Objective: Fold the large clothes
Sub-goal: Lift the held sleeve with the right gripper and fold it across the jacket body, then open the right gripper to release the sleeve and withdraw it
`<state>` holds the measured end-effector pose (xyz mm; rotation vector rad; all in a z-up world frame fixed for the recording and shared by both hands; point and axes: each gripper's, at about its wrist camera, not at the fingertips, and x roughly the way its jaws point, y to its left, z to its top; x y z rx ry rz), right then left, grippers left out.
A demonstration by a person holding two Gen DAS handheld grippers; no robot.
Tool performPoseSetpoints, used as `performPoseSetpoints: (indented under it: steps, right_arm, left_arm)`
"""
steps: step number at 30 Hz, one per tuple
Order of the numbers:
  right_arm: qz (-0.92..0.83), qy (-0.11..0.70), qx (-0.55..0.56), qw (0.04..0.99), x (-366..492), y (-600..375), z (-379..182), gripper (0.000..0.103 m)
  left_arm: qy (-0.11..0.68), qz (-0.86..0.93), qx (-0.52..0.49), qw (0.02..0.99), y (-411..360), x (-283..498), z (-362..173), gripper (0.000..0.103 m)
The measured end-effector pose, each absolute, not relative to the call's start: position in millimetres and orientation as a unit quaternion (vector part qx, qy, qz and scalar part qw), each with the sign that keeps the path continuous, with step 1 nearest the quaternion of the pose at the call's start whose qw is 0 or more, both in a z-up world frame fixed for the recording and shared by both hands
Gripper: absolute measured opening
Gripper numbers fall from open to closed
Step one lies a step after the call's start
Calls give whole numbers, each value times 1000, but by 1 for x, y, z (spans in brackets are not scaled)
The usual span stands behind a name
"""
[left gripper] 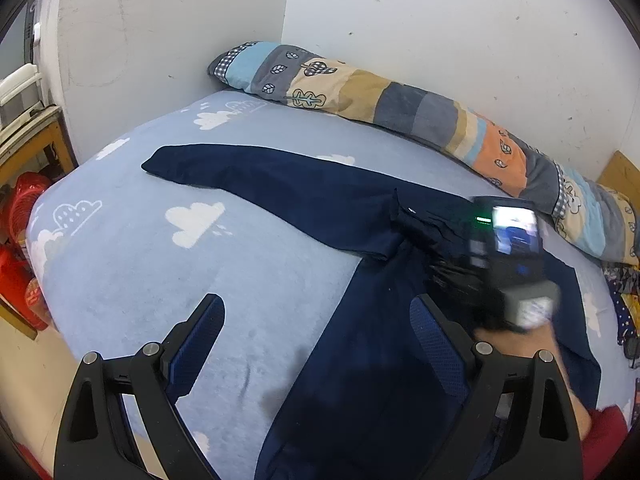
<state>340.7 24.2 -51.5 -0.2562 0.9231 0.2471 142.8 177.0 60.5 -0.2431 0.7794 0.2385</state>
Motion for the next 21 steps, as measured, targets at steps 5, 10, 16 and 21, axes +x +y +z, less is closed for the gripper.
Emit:
performPoseSetpoints:
  steps: [5, 10, 16, 21]
  right_arm:
    - [169, 360, -56, 916, 309, -35, 8, 76]
    - [41, 383, -28, 922, 343, -120, 3, 61]
    - [5, 483, 29, 875, 352, -188, -62, 54]
    - [3, 430, 59, 901, 324, -208, -18, 58]
  left_arm:
    - [375, 121, -126, 910, 179, 145, 61, 93]
    - [384, 120, -123, 907, 175, 148, 57, 93]
    - [389, 123, -121, 905, 174, 155, 53, 93]
    - [398, 124, -118, 901, 175, 158, 48, 93]
